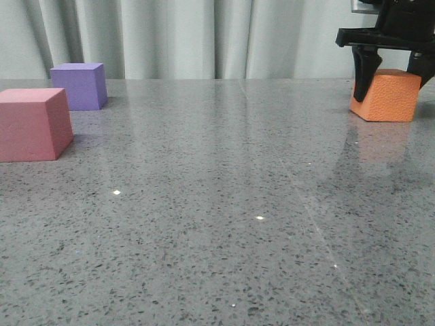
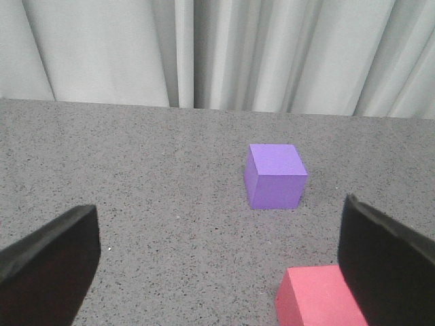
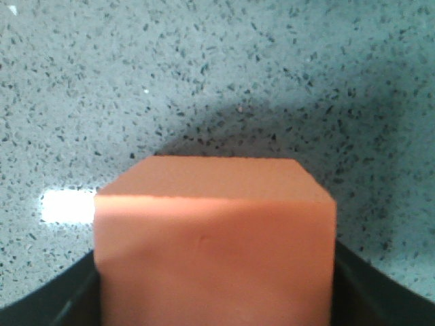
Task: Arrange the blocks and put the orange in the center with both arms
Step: 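Lower the open right gripper over the orange cube, then close the right gripper on the orange cube and lift it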
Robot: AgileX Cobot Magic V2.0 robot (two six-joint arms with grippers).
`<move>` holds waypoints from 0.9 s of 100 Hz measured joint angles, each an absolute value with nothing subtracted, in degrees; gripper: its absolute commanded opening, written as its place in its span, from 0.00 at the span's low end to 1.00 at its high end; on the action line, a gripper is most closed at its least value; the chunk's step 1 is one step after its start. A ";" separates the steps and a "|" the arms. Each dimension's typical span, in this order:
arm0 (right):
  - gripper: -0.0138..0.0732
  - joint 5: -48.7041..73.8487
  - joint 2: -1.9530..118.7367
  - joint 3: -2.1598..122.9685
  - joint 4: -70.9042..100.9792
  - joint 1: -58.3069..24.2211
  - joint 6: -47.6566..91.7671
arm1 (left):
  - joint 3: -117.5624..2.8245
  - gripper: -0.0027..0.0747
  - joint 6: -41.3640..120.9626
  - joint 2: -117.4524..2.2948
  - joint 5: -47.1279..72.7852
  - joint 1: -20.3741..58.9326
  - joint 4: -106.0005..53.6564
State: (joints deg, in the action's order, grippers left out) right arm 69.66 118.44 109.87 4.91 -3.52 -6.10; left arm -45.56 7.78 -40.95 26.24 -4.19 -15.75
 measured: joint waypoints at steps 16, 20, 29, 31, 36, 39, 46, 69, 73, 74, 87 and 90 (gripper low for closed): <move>0.41 69.66 118.44 109.87 4.91 -3.52 -6.10 | -45.56 0.91 7.78 -40.95 26.24 -4.19 -15.75; 0.40 69.66 118.44 109.87 4.91 -3.52 -6.10 | -45.56 0.91 7.78 -40.95 26.24 -4.19 -15.75; 0.40 69.76 118.44 109.87 4.91 -3.52 -6.10 | -45.56 0.91 7.78 -40.95 26.19 -4.19 -15.75; 0.40 69.76 118.44 109.87 4.91 -3.52 -6.10 | -45.56 0.91 7.78 -40.95 26.19 -4.19 -15.75; 0.40 69.76 118.44 109.87 4.91 -3.52 -6.10 | -45.56 0.91 7.78 -40.95 26.19 -4.19 -15.75; 0.40 69.76 118.44 109.87 4.91 -3.52 -6.10 | -45.56 0.91 7.78 -40.95 26.19 -4.19 -15.75; 0.40 69.76 118.44 109.87 4.91 -3.52 -6.10 | -45.56 0.91 7.78 -40.95 26.19 -4.19 -15.75; 0.40 69.76 118.44 109.87 4.91 -3.52 -6.10 | -45.56 0.91 7.78 -40.95 26.19 -4.19 -15.75; 0.40 69.79 118.44 109.87 4.91 -3.52 -6.10 | -45.56 0.91 7.78 -40.95 26.19 -4.19 -15.75; 0.40 69.79 118.44 109.87 4.91 -3.52 -6.10 | -45.56 0.91 7.78 -40.95 26.19 -4.19 -15.75; 0.40 70.14 118.44 110.13 5.18 -3.52 -6.10 | -45.56 0.91 7.78 -40.95 26.11 -4.19 -15.75; 0.40 70.40 118.44 110.49 5.27 -3.52 -6.10 | -45.56 0.91 7.78 -40.95 26.11 -4.19 -15.75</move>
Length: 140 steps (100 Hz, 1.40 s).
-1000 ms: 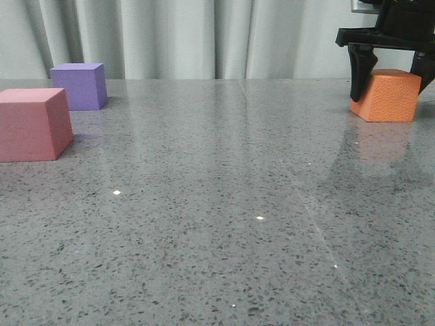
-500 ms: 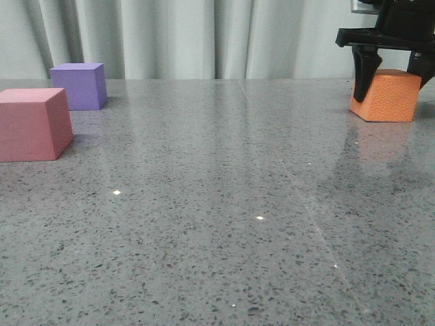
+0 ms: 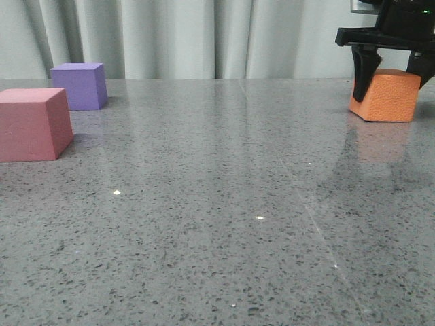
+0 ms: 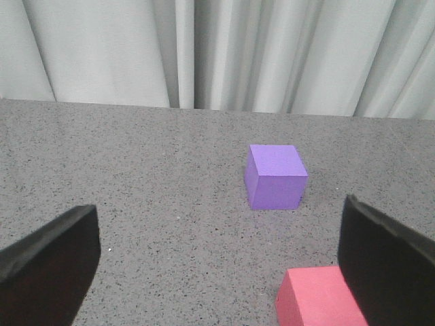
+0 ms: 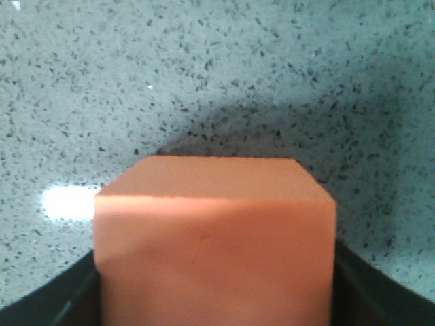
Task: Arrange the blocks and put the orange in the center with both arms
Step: 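Close the right gripper on the orange cube and lift it, then carry the orange cube toward the table center and lower it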
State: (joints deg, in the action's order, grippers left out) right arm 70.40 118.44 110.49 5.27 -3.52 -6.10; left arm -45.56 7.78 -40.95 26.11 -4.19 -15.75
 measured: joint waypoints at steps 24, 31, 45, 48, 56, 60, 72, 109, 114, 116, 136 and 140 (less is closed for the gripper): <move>0.40 70.90 118.44 115.33 5.45 -4.40 -6.53 | -45.56 0.91 7.78 -40.95 26.11 -4.19 -15.75; 0.40 70.90 118.44 117.09 5.45 -5.49 -7.72 | -45.56 0.91 7.78 -40.95 26.11 -4.19 -15.79; 0.40 71.12 118.44 119.19 5.45 -9.11 -10.56 | -45.56 0.91 7.78 -40.95 26.11 -4.19 -15.79; 0.40 71.12 118.44 119.20 5.45 -10.08 -11.14 | -45.56 0.91 7.78 -40.95 26.11 -4.19 -15.79; 0.40 71.25 118.44 119.27 5.45 -13.44 -12.88 | -45.56 0.91 7.78 -40.95 26.11 -4.19 -15.79; 0.40 71.25 118.44 119.27 5.54 -14.98 -13.54 | -45.56 0.91 7.78 -40.95 26.11 -4.19 -15.79; 0.40 71.25 118.44 119.27 5.54 -20.42 -15.95 | -45.56 0.91 7.78 -40.95 26.11 -4.19 -15.79; 0.40 71.25 120.92 119.41 5.54 -29.23 -24.43 | -45.56 0.91 7.78 -40.95 26.06 -4.19 -15.79; 0.40 71.25 121.50 119.41 5.54 -29.25 -24.98 | -45.56 0.91 7.78 -40.95 26.06 -4.19 -15.79; 0.41 71.25 121.68 119.41 5.54 -29.25 -24.98 | -45.56 0.91 7.78 -40.95 26.06 -4.19 -15.79; 0.57 71.25 122.17 119.41 5.54 -29.25 -25.19 | -45.56 0.91 7.78 -40.95 26.06 -4.19 -15.79; 0.68 71.25 122.17 119.41 5.54 -29.25 -25.19 | -45.56 0.91 7.78 -40.95 26.06 -4.19 -15.79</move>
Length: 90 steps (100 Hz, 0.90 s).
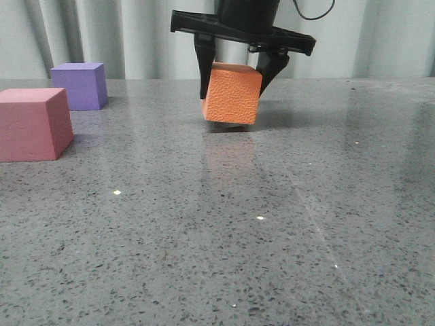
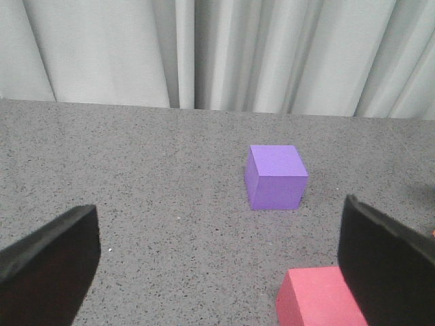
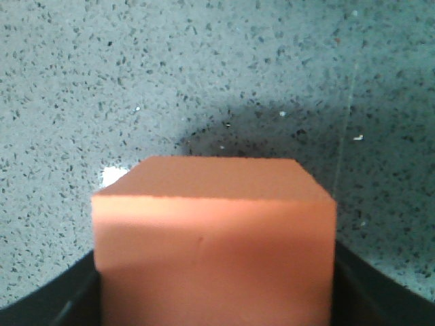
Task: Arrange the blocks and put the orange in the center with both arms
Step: 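Carry the orange cube toward the table center and lower it, then open the right gripper and raise it away from the cube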
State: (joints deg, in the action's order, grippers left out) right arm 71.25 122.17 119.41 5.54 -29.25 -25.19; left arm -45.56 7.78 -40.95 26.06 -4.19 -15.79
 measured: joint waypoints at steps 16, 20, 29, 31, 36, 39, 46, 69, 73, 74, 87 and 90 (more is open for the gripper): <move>0.83 71.25 122.17 119.41 5.54 -29.25 -25.19 | -45.56 0.91 7.78 -40.95 26.06 -4.19 -15.79; 0.82 71.25 122.17 119.41 5.54 -29.25 -25.19 | -45.56 0.91 7.78 -40.95 26.06 -4.19 -15.79; 0.82 71.25 122.17 119.41 5.19 -29.25 -25.19 | -45.56 0.91 7.78 -40.95 26.06 -4.19 -15.79; 0.82 71.25 122.17 119.41 5.23 -29.25 -25.19 | -45.56 0.91 7.78 -40.95 26.06 -4.19 -15.79; 0.82 71.25 122.17 119.41 5.23 -29.25 -25.19 | -45.56 0.91 7.78 -40.95 26.06 -4.19 -15.79; 0.82 71.25 122.17 119.41 5.23 -29.25 -25.19 | -45.56 0.91 7.78 -40.95 26.06 -4.19 -15.79; 0.82 71.25 122.06 119.41 5.23 -29.25 -25.19 | -45.56 0.91 7.78 -40.95 26.06 -4.19 -15.79; 0.82 71.25 119.52 119.41 5.35 -29.25 -25.19 | -45.56 0.91 7.78 -40.95 26.06 -4.19 -15.88; 0.82 71.25 118.62 119.41 5.60 -29.25 -25.19 | -45.56 0.91 7.78 -40.95 26.06 -4.19 -15.88; 0.82 71.25 118.47 119.41 5.58 -29.25 -25.19 | -45.56 0.91 7.78 -40.95 26.06 -4.19 -15.88; 0.82 71.27 115.56 119.41 5.76 -29.25 -25.19 | -45.56 0.91 7.78 -40.95 26.06 -4.19 -15.88; 0.82 71.27 114.95 119.41 6.00 -29.25 -25.19 | -45.56 0.91 7.78 -40.95 26.06 -4.19 -15.88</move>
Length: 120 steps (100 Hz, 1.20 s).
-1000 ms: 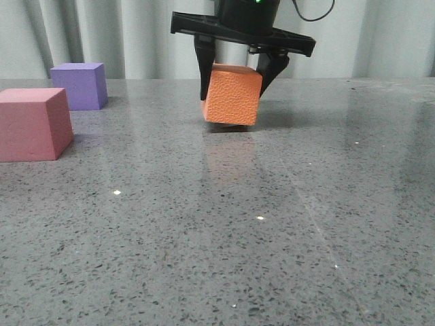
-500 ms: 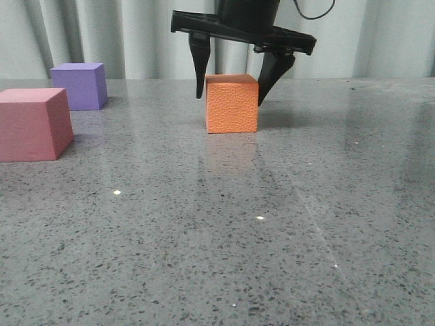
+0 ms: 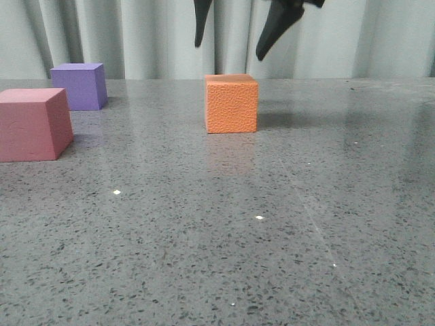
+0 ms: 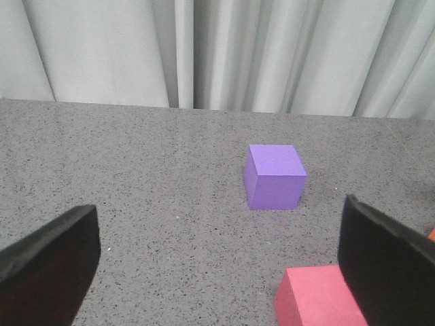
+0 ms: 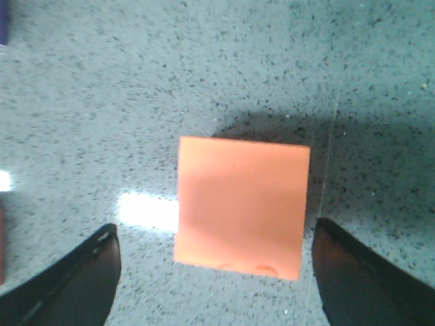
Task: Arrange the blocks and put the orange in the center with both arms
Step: 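Open the right gripper and raise it away from the cube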
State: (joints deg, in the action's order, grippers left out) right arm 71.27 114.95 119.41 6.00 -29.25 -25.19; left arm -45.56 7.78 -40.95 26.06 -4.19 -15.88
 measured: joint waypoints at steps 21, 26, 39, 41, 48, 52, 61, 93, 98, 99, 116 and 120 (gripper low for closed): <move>0.82 71.50 109.97 119.26 6.08 -29.25 -23.91 | -45.56 0.91 7.78 -40.95 26.06 -4.19 -16.01; 0.82 71.50 108.57 118.76 6.08 -29.25 -23.48 | -45.56 0.91 7.78 -40.95 26.06 -4.19 -16.01; 0.82 71.62 104.49 115.31 6.18 -29.25 -21.02 | -45.56 0.91 7.78 -40.95 26.16 -4.19 -16.01; 0.82 71.62 103.76 114.58 6.13 -29.25 -20.56 | -45.56 0.91 7.78 -40.95 26.16 -4.19 -16.01; 0.82 71.62 101.23 111.71 6.13 -29.25 -19.28 | -45.45 0.91 7.78 -40.95 26.16 -4.19 -16.30; 0.82 71.62 99.53 109.72 6.13 -29.25 -18.69 | -45.45 0.91 7.78 -40.95 26.16 -4.19 -16.67; 0.82 71.52 95.70 105.08 6.13 -29.25 -17.53 | -45.36 0.91 7.78 -40.95 26.16 -4.19 -16.91; 0.82 63.62 80.89 86.05 6.13 -29.25 -9.82 | -45.36 0.87 7.78 -40.95 25.13 -4.19 -18.80; 0.82 62.29 78.96 83.27 6.13 -29.25 -9.29 | -45.36 0.85 7.78 -41.06 24.48 -4.19 -19.88; 0.82 62.10 78.42 82.48 6.13 -29.25 -9.16 | -45.36 0.84 7.78 -41.06 24.29 -4.19 -20.03; 0.82 56.89 72.45 73.21 6.13 -29.25 -8.70 | -45.36 0.81 7.78 -42.24 23.14 -4.19 -23.55; 0.82 55.75 71.10 71.10 6.13 -29.25 -8.70 | -45.47 0.81 7.78 -42.66 23.26 -4.19 -23.70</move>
State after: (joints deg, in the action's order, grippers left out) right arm 55.75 71.10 71.10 6.13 -29.25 -8.70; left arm -45.47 7.78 -42.66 23.26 -4.19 -23.70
